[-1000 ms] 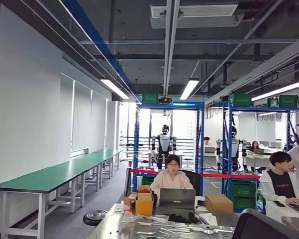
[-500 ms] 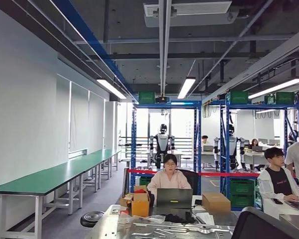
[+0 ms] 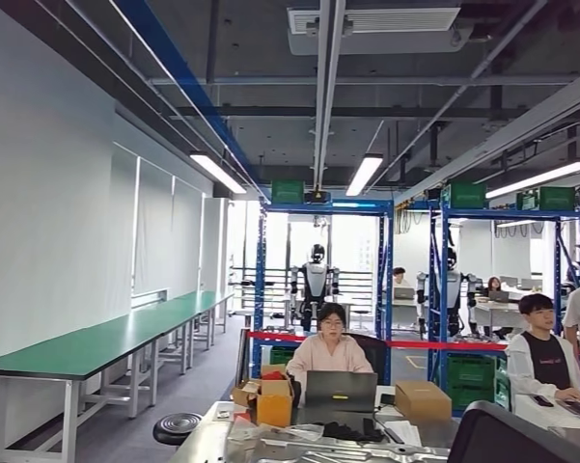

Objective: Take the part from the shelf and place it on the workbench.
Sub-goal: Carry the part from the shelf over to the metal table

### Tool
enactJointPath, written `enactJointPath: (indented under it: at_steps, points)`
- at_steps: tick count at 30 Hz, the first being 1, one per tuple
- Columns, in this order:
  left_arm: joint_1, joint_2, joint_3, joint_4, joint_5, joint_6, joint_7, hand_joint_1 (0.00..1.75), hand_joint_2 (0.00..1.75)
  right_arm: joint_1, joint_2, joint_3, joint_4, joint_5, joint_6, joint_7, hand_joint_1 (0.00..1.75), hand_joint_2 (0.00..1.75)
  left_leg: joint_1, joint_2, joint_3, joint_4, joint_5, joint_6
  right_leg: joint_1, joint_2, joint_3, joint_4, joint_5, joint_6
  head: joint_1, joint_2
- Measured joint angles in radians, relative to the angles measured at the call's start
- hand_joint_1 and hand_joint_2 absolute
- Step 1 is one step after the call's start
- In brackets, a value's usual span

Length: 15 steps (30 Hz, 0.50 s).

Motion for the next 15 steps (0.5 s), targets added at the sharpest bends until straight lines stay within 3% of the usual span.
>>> enactJointPath:
  at_steps: [2,4,5,6,7,9,10,11,13,15]
  points:
    - [-0.002,0.0,0.0,0.0,0.0,0.0,0.0,0.0,1.75,-0.002,0.0,0.0,0.0,0.0,0.0,0.0,1.75,1.75,0.004,0.0,0.006,-0.004,-0.003,0.008,-0.002,-0.003,-0.04,0.082,-0.042,0.01,0.0,0.0]
    - [-0.004,0.0,0.0,0.0,0.0,0.0,0.0,0.0,1.75,-0.001,-0.001,-0.001,0.0,-0.001,0.0,0.001,1.75,1.75,0.004,0.0,0.009,-0.004,-0.007,0.012,-0.005,-0.003,-0.117,0.218,-0.091,0.016,0.0,0.0]
    - [-0.003,0.0,0.0,0.0,0.0,0.0,0.0,0.0,1.75,0.0,-0.001,-0.001,0.0,-0.001,0.0,0.001,1.75,1.75,0.004,0.0,0.012,-0.004,-0.011,0.013,-0.006,-0.003,-0.148,0.264,-0.097,0.017,0.0,0.0]
    - [-0.002,0.0,0.0,0.0,0.0,-0.001,0.0,0.0,1.75,0.0,-0.001,-0.001,0.0,-0.001,0.0,0.001,1.75,1.75,0.003,0.0,0.017,-0.004,-0.015,0.013,-0.006,-0.003,-0.162,0.275,-0.081,0.017,0.0,0.0]
    - [-0.002,0.0,0.0,0.0,0.0,-0.001,0.0,0.0,1.75,0.0,-0.001,-0.001,0.0,-0.001,0.0,0.002,1.75,1.75,0.003,-0.001,0.025,-0.004,-0.02,0.012,-0.006,-0.003,-0.157,0.244,-0.045,0.016,0.0,0.0]
    - [-0.002,0.0,0.0,0.0,0.0,-0.001,-0.001,0.0,1.75,-0.002,-0.002,-0.001,0.001,-0.004,0.0,0.004,1.75,1.75,0.003,-0.003,0.041,-0.005,-0.031,0.009,-0.003,-0.003,-0.109,0.115,0.041,0.005,0.0,0.0]
    - [-0.003,0.0,0.0,0.0,0.0,-0.001,-0.001,0.0,1.75,-0.002,-0.002,-0.001,0.001,-0.006,0.0,0.006,1.75,1.75,0.002,-0.004,0.046,-0.005,-0.035,0.006,0.0,-0.004,-0.088,0.06,0.067,-0.002,0.0,0.0]
    - [-0.003,-0.001,0.0,0.0,0.0,-0.001,-0.001,0.0,1.75,-0.003,-0.003,-0.001,0.001,-0.007,0.0,0.008,1.75,1.75,0.002,-0.004,0.048,-0.006,-0.038,0.001,0.003,-0.004,-0.074,0.025,0.076,-0.01,-0.001,0.0]
    - [-0.004,-0.002,0.0,0.0,0.0,-0.001,-0.002,0.0,1.75,-0.002,-0.003,-0.001,0.001,-0.008,0.001,0.01,1.75,1.75,0.002,-0.004,0.047,-0.01,-0.04,-0.01,0.008,-0.004,-0.069,0.005,0.068,-0.021,-0.001,0.001]
    - [-0.004,-0.003,0.0,0.0,0.0,-0.001,-0.003,0.0,1.75,-0.002,-0.004,-0.001,0.0,-0.01,0.001,0.01,1.75,1.75,0.002,-0.003,0.051,-0.01,-0.049,-0.021,0.004,-0.004,-0.059,-0.01,0.064,-0.029,-0.001,0.001]
